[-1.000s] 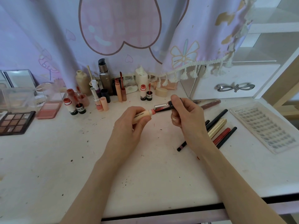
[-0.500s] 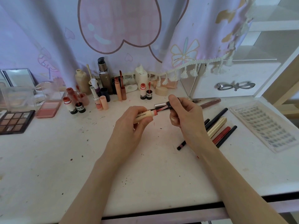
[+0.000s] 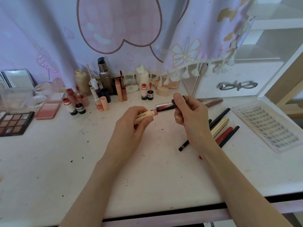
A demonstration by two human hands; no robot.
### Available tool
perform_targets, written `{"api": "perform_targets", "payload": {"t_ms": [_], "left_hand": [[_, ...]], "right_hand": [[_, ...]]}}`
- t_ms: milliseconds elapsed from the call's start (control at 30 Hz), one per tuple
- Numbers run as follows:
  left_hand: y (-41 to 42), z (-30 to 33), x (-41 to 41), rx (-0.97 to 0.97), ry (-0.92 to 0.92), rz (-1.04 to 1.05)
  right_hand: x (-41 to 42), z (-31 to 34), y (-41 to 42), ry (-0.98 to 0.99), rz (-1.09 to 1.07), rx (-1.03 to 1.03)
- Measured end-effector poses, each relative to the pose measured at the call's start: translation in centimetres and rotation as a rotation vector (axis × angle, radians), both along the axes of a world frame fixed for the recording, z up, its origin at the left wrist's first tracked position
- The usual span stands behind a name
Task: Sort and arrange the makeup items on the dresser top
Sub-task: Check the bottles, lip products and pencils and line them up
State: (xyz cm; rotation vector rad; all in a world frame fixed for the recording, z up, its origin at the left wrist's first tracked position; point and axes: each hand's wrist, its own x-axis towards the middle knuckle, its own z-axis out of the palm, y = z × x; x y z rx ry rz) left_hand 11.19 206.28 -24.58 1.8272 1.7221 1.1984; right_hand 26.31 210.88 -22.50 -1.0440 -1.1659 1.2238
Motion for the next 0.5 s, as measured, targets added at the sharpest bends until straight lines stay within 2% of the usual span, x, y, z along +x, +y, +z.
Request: {"api": "perform_targets", "payload": {"t_ms": [500], "left_hand": [[0.02, -0.02, 0.15, 0.017, 0.026, 0.010]], "right_hand": [[-0.50, -0.20, -0.34, -0.089, 0.057, 0.083]]}}
